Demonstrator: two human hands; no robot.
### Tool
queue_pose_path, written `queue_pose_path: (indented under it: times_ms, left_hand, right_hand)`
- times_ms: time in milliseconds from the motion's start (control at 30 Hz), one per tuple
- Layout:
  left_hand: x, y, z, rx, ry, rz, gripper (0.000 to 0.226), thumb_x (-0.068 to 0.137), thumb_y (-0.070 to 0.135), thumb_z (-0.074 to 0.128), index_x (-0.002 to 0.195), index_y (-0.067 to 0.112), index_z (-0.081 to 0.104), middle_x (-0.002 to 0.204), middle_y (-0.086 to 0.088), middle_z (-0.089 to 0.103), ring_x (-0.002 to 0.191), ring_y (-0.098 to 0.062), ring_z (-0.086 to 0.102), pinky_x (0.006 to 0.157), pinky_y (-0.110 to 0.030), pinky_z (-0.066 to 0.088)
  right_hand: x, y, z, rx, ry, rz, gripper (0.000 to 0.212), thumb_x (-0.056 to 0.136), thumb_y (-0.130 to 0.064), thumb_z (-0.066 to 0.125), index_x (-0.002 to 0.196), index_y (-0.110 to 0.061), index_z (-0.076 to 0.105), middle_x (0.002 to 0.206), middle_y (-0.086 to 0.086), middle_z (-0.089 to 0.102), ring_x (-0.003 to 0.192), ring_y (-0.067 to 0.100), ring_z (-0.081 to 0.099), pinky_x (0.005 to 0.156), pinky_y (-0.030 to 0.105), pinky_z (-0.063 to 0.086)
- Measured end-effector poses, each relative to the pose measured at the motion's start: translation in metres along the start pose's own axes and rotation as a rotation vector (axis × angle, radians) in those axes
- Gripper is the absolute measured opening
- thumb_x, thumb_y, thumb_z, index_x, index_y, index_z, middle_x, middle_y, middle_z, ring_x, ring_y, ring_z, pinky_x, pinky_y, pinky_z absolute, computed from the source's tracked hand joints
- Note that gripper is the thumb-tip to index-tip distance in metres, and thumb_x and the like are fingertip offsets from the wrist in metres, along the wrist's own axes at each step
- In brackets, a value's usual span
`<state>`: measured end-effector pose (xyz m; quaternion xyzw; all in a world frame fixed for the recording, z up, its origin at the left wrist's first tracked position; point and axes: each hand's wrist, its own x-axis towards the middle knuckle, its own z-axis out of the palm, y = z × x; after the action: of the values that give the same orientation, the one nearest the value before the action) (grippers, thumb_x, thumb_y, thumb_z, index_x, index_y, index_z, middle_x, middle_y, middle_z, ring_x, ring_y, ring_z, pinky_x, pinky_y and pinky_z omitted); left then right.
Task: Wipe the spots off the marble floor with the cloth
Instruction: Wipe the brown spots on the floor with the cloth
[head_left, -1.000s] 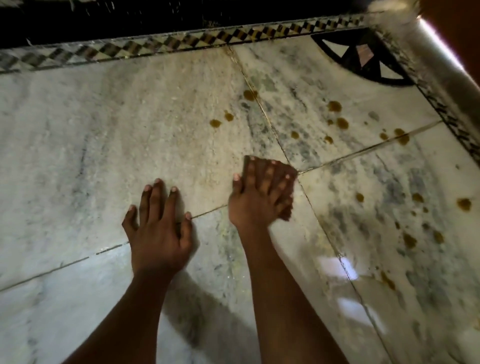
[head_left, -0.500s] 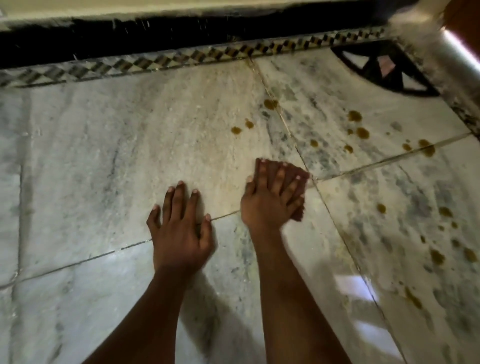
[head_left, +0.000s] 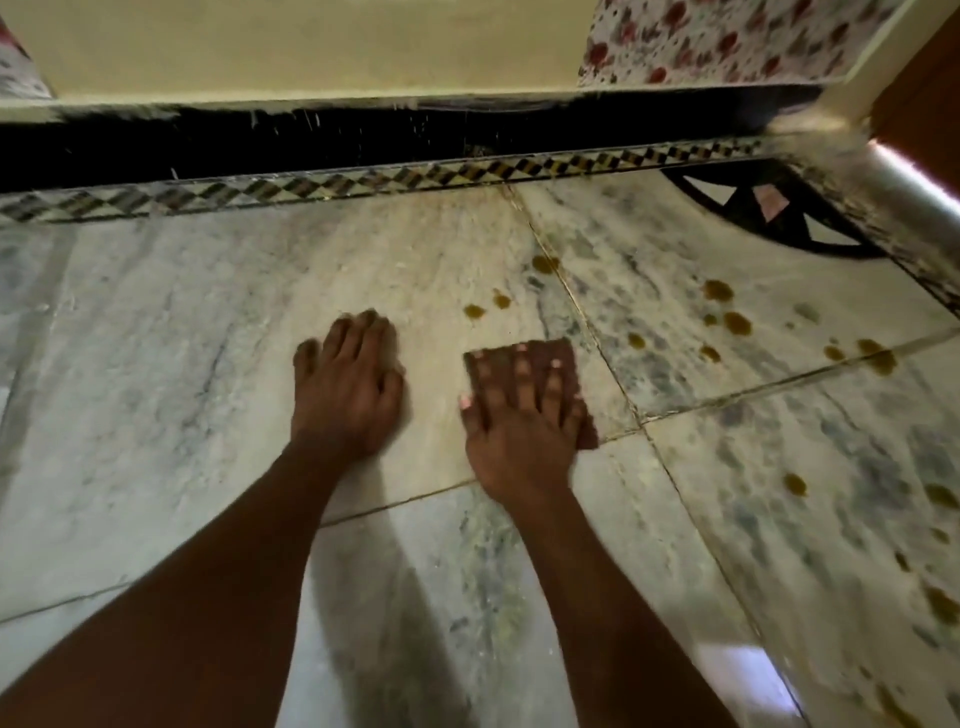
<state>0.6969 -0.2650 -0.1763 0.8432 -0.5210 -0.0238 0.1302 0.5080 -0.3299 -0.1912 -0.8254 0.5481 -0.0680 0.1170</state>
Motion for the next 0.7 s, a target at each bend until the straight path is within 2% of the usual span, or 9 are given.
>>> queue_pose_path:
  times_ms: [67, 133, 200, 267, 333, 400, 467, 533, 700]
  left_hand:
    - [0.005, -0.007, 0.011, -0.007, -0.015, -0.02, 0.07, 0.102, 0.049, 0.027, 0.166, 0.02, 0.033, 0.178, -0.009, 0.025, 0.164, -0.029, 0.025, 0.127, -0.057, 0.02]
    - [0.005, -0.008, 0.011, -0.012, -0.013, -0.017, 0.071, 0.103, 0.051, 0.023, 0.167, 0.022, 0.032, 0.179, -0.008, 0.022, 0.165, -0.028, 0.023, 0.127, -0.057, 0.02]
    - [0.005, -0.007, 0.007, -0.023, -0.03, -0.023, 0.07, 0.104, 0.051, 0.021, 0.168, 0.023, 0.029, 0.18, -0.006, 0.019, 0.166, -0.026, 0.019, 0.128, -0.057, 0.019]
    - [0.006, -0.007, 0.007, -0.011, -0.036, -0.022, 0.069, 0.106, 0.05, 0.022, 0.169, 0.024, 0.026, 0.181, -0.004, 0.016, 0.167, -0.025, 0.018, 0.128, -0.056, 0.019]
    - [0.007, -0.006, 0.007, 0.018, -0.041, -0.028, 0.067, 0.107, 0.049, 0.022, 0.17, 0.026, 0.024, 0.181, -0.003, 0.016, 0.167, -0.025, 0.019, 0.126, -0.056, 0.02]
    - [0.005, -0.005, 0.006, 0.029, -0.041, -0.036, 0.067, 0.106, 0.049, 0.023, 0.17, 0.027, 0.024, 0.181, -0.002, 0.015, 0.167, -0.024, 0.019, 0.126, -0.056, 0.021]
    - [0.008, -0.004, 0.001, 0.011, -0.069, -0.049, 0.067, 0.106, 0.049, 0.023, 0.17, 0.028, 0.024, 0.181, -0.001, 0.014, 0.167, -0.024, 0.018, 0.127, -0.056, 0.021]
    - [0.008, -0.002, -0.001, -0.001, -0.091, -0.057, 0.068, 0.106, 0.049, 0.024, 0.171, 0.027, 0.022, 0.182, -0.001, 0.011, 0.168, -0.023, 0.016, 0.128, -0.057, 0.02]
    - [0.01, -0.003, 0.0, -0.02, -0.124, -0.077, 0.068, 0.107, 0.047, 0.026, 0.172, 0.026, 0.017, 0.182, -0.001, 0.008, 0.168, -0.023, 0.011, 0.129, -0.057, 0.016]
  right_hand:
    - [-0.03, 0.016, -0.008, -0.061, -0.017, -0.244, 0.055, 0.106, -0.066, 0.022, 0.16, -0.059, 0.017, 0.178, -0.008, 0.013, 0.165, 0.031, 0.007, 0.129, 0.062, 0.01]
    - [-0.054, 0.044, -0.017, -0.104, -0.086, -0.31, 0.053, 0.106, -0.067, 0.015, 0.158, -0.066, 0.006, 0.178, -0.015, 0.004, 0.165, 0.022, 0.001, 0.13, 0.055, 0.007]
    - [-0.041, 0.057, -0.023, -0.071, -0.022, -0.154, 0.053, 0.106, -0.066, 0.011, 0.159, -0.065, 0.007, 0.178, -0.014, 0.005, 0.165, 0.023, 0.003, 0.13, 0.057, 0.011]
    - [-0.003, 0.044, -0.014, -0.024, 0.067, 0.074, 0.055, 0.106, -0.064, 0.015, 0.161, -0.058, 0.017, 0.178, -0.007, 0.015, 0.164, 0.032, 0.008, 0.128, 0.064, 0.015]
    - [0.041, 0.011, -0.004, 0.002, 0.043, 0.125, 0.057, 0.105, -0.064, 0.02, 0.161, -0.053, 0.023, 0.177, -0.001, 0.02, 0.163, 0.04, 0.01, 0.126, 0.07, 0.013]
    - [0.06, -0.012, 0.003, -0.039, -0.045, -0.08, 0.058, 0.104, -0.064, 0.02, 0.162, -0.053, 0.02, 0.177, 0.0, 0.02, 0.163, 0.042, 0.008, 0.125, 0.072, 0.012]
    - [0.051, -0.007, -0.005, -0.114, -0.123, -0.285, 0.058, 0.106, -0.064, 0.018, 0.162, -0.058, 0.007, 0.179, -0.005, 0.006, 0.165, 0.036, -0.001, 0.127, 0.067, 0.01]
    - [0.026, 0.016, -0.02, -0.142, -0.156, -0.344, 0.056, 0.108, -0.063, 0.02, 0.16, -0.062, 0.0, 0.178, -0.01, -0.002, 0.165, 0.029, -0.004, 0.128, 0.061, 0.01]
    - [0.029, 0.022, -0.026, -0.099, -0.198, 0.027, 0.057, 0.103, -0.067, 0.013, 0.158, -0.065, -0.003, 0.176, -0.013, -0.015, 0.164, 0.029, -0.011, 0.128, 0.064, 0.005]
